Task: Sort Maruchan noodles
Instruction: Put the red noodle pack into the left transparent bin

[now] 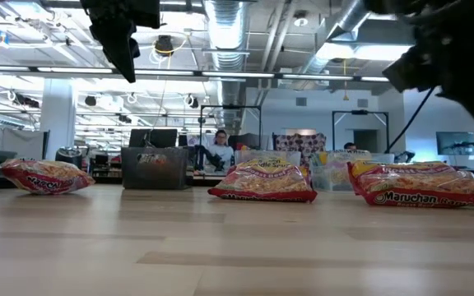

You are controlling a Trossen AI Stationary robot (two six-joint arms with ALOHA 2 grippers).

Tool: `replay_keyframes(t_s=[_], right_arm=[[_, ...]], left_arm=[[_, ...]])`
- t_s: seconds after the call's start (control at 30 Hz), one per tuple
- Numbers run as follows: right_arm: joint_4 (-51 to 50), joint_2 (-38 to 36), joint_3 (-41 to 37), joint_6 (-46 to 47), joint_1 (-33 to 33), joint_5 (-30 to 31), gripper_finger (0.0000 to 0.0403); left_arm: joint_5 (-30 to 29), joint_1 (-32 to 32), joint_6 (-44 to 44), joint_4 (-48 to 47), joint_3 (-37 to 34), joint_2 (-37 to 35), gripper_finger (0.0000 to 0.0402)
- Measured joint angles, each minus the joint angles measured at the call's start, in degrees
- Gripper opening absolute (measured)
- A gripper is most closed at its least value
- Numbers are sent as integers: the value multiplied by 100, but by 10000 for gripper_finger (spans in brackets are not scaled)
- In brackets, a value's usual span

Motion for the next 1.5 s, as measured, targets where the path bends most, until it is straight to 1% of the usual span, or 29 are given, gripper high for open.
replay_keyframes(t_s=[0.13, 0.3, 0.47, 0.7, 0.83, 1.03, 1.23, 1.37, 1.5], right_arm=[[207, -136, -70, 465, 298, -138, 194], [979, -771, -236, 1393, 684, -61, 194], [1165, -1558, -261, 2037, 1025, 746, 194], [1163, -2577, -261, 2150, 1025, 2033, 194], [1161, -2980, -261, 1864, 864, 2427, 194], [1089, -3191, -261, 1172, 382, 2477, 196], [908, -3041, -261, 506, -198, 2369, 214], [909, -2834, -259, -235, -383, 2250, 220], [864, -2536, -259, -514, -532, 1975, 221]], left_arm=[[-9, -5, 0, -3, 0, 0, 132], [-13, -5, 0, -1, 0, 2, 132], [-13, -5, 0, 6, 0, 4, 132], [-13, -5, -98, 12, -2, 4, 132], [-11, -5, -105, 12, -2, 4, 132], [-11, -5, -105, 7, -2, 4, 132], [-11, -5, -105, 3, -2, 4, 132], [-11, -5, -105, -1, -2, 7, 132], [-11, -5, -105, -6, -2, 7, 132]])
